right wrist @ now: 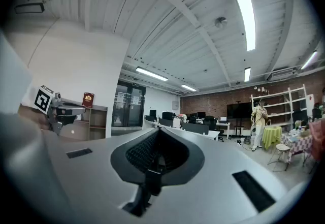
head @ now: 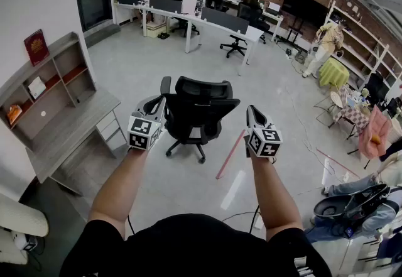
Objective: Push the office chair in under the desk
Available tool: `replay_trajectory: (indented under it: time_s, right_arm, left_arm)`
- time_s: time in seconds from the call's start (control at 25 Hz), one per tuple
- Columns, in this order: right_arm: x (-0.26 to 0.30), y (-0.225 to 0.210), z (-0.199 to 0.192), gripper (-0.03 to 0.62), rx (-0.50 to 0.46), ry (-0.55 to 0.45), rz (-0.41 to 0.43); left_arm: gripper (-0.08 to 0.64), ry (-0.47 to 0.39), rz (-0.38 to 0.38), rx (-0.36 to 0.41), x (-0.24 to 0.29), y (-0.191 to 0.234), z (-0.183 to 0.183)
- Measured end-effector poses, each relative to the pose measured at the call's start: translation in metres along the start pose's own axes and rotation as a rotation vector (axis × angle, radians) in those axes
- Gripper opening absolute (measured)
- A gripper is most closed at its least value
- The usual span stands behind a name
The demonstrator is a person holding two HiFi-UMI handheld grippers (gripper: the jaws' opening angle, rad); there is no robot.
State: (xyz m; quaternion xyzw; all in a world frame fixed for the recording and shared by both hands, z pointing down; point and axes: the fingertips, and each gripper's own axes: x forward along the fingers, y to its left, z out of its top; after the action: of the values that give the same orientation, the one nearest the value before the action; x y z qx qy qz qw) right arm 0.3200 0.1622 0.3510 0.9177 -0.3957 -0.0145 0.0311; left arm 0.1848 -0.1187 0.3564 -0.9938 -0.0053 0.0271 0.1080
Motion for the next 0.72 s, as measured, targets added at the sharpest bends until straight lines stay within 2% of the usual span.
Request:
replay_trajectory:
  time_s: [0.36, 0.72]
  right_arm:
    - [0.029, -0.044, -0.017, 0.009, 0.004, 0.003, 0.034]
    - [0.048, -0.075, -0.029, 0.009, 0.030, -0.016, 0.090]
  left_arm:
    - [0.021, 0.028, 0.029, 0.001, 0.049, -0.011, -0.015]
    - [0.021, 0.073, 0.043, 0.026, 0.077, -0.028, -0.026]
